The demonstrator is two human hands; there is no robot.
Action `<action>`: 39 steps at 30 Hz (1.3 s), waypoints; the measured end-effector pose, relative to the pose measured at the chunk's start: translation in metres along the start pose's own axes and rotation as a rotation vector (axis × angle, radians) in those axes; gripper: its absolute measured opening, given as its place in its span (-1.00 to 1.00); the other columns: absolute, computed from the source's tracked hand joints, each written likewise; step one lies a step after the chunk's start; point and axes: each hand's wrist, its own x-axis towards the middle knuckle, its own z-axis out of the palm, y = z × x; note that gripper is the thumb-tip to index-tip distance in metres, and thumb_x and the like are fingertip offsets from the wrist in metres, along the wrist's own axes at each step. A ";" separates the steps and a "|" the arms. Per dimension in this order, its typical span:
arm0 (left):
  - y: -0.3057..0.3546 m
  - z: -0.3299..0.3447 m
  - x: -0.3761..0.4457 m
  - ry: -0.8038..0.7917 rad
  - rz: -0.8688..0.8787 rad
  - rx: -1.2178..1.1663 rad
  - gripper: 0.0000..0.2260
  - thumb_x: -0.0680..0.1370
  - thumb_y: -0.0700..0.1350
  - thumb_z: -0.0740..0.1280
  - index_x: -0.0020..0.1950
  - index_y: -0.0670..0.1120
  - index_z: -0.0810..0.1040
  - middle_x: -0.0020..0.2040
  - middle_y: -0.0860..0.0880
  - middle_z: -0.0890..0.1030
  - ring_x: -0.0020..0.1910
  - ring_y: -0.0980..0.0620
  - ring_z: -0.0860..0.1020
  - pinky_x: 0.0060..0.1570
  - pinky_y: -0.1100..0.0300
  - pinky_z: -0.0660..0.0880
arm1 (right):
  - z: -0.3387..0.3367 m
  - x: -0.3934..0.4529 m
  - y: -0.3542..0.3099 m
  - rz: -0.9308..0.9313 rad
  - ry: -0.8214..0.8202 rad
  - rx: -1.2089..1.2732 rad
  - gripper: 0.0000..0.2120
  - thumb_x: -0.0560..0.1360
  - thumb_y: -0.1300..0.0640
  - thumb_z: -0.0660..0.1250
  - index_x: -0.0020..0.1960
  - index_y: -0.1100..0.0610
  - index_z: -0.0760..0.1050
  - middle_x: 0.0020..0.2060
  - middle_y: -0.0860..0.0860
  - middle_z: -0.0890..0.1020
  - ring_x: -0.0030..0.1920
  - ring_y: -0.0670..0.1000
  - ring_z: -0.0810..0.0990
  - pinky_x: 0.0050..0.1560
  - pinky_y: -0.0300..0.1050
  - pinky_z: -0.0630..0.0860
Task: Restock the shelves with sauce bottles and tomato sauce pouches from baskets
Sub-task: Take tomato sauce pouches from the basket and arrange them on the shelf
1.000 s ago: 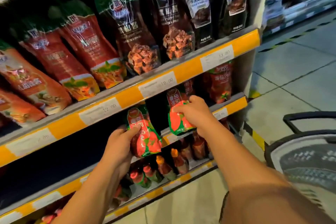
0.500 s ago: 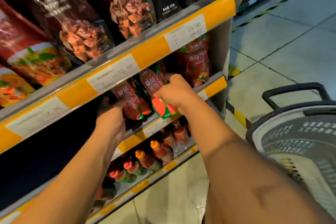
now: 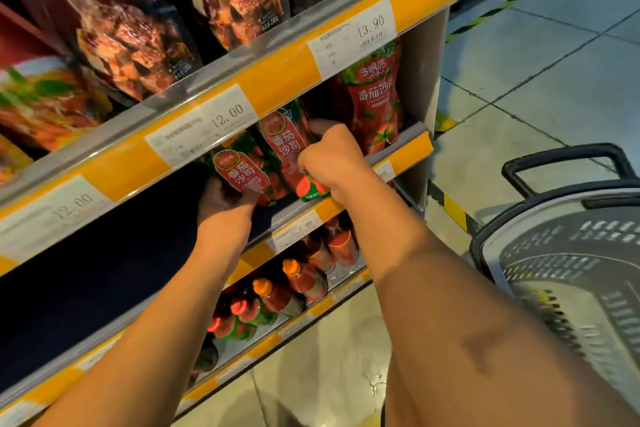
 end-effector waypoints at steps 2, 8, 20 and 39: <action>-0.001 0.000 -0.001 -0.036 0.007 0.039 -0.70 0.57 -0.14 0.50 0.23 0.10 0.53 0.09 0.21 0.65 0.07 0.25 0.62 0.22 0.09 0.53 | 0.002 0.000 0.000 -0.008 0.008 0.011 -0.49 0.55 0.42 0.35 0.46 0.15 0.43 0.12 0.08 0.64 -0.22 -0.08 0.48 -0.52 -0.41 0.34; -0.002 0.000 0.010 -0.032 0.048 0.227 -0.68 0.56 -0.04 0.51 0.28 0.01 0.55 0.17 0.06 0.67 0.17 0.03 0.63 0.28 -0.06 0.53 | 0.002 0.005 0.003 -0.036 0.087 0.027 -0.56 0.53 0.45 0.25 0.34 0.16 0.54 0.02 0.04 0.67 -0.04 0.03 0.62 -0.29 -0.23 0.54; 0.002 0.024 0.033 0.023 0.101 0.352 -0.68 0.55 0.02 0.50 0.22 -0.05 0.54 0.20 -0.07 0.66 0.16 -0.08 0.62 0.14 0.04 0.51 | 0.001 0.022 0.024 -0.103 0.214 -0.242 -0.41 0.53 0.38 0.39 0.53 0.16 0.38 0.21 0.15 0.61 0.20 0.20 0.60 0.16 0.09 0.64; -0.002 0.029 0.064 -0.012 0.183 0.343 -0.64 0.58 0.00 0.48 0.33 -0.05 0.55 0.25 0.00 0.66 0.23 -0.01 0.62 0.27 -0.05 0.53 | 0.020 0.051 0.041 -0.238 0.410 -0.277 -0.43 0.47 0.26 0.49 0.46 0.15 0.46 0.27 0.17 0.60 0.24 0.19 0.60 0.18 0.09 0.62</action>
